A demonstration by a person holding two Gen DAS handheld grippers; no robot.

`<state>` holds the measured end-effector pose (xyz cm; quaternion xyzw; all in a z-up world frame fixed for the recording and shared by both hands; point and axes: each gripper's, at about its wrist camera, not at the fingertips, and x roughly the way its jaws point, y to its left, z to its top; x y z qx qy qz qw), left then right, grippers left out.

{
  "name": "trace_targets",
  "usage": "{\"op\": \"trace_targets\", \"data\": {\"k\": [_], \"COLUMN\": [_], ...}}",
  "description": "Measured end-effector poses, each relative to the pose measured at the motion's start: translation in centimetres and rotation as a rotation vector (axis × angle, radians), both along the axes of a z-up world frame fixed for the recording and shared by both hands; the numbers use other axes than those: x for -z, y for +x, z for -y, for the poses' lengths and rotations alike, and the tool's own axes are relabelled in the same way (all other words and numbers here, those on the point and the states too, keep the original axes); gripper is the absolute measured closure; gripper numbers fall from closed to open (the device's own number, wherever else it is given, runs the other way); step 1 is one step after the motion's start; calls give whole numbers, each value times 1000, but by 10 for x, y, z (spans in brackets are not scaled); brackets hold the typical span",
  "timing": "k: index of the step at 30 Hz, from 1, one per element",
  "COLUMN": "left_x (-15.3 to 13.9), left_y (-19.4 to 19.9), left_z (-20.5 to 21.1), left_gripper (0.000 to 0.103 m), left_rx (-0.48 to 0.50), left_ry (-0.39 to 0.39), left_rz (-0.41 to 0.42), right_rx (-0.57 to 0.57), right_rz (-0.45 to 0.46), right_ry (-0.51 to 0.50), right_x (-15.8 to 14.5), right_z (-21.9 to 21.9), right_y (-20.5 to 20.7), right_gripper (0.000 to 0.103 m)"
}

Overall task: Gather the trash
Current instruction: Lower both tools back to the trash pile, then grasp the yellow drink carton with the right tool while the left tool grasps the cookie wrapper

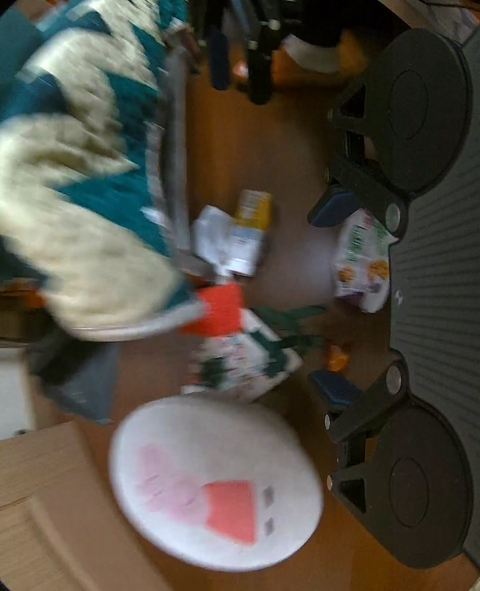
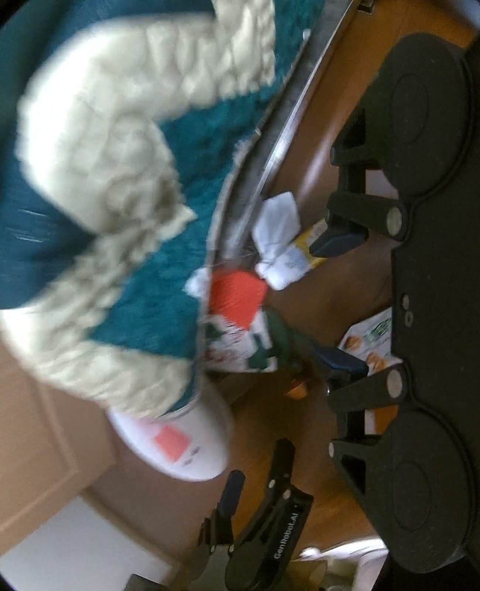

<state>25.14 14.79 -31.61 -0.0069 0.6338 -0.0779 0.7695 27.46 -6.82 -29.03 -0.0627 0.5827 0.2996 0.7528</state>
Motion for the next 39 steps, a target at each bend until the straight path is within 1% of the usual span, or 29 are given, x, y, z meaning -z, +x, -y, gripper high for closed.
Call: {"op": "trace_targets", "data": {"k": [7,9,12,15,18,22,23,25,27,30,31,32,33,34,36,39], "left_x": [101,123,154,181,201,220,223,231,236,239,240,241,243,245,247,250], "left_y": [-7,-8,-9,-11,-14,-20,-22,-26,-29,-29,-28,-27,-26,-25,-24,-27], "left_z": [3,6,7,7,10,12,14,17,19,17,16,15,15,14,13,15], "left_gripper": [18,18,18,18,18,18,18,18,18,19,24,32,36,42,43,48], "left_rx": [44,56,40,38,48,39,38,43,44,19,10,1,-7,-12,-23,-40], "left_ry": [2,-3,-26,-28,-23,-41,-40,-35,-33,-34,-39,-42,-44,-48,-56,-74], "left_rz": [-179,-205,-243,-263,-273,-286,-286,-282,-286,-280,-278,-280,-285,-293,-300,-295], "right_rx": [-161,-218,-287,-338,-372,-418,-423,-432,-435,-461,-465,-465,-462,-458,-449,-428], "right_rz": [-17,-3,-7,-1,1,18,14,64,22,47,41,37,38,38,36,55], "right_ry": [-135,-180,-232,-264,-284,-314,-317,-337,-346,-383,-391,-397,-398,-398,-402,-419], "right_x": [79,101,135,157,177,197,203,207,216,225,228,231,232,234,235,235], "right_z": [-25,-31,-40,-47,-53,-61,-63,-66,-67,-71,-72,-72,-73,-74,-74,-76], "right_y": [12,17,23,26,29,29,30,31,36,37,37,37,37,37,37,36], "right_gripper": [50,50,50,50,50,50,47,48,50,50,50,50,50,49,50,51]}}
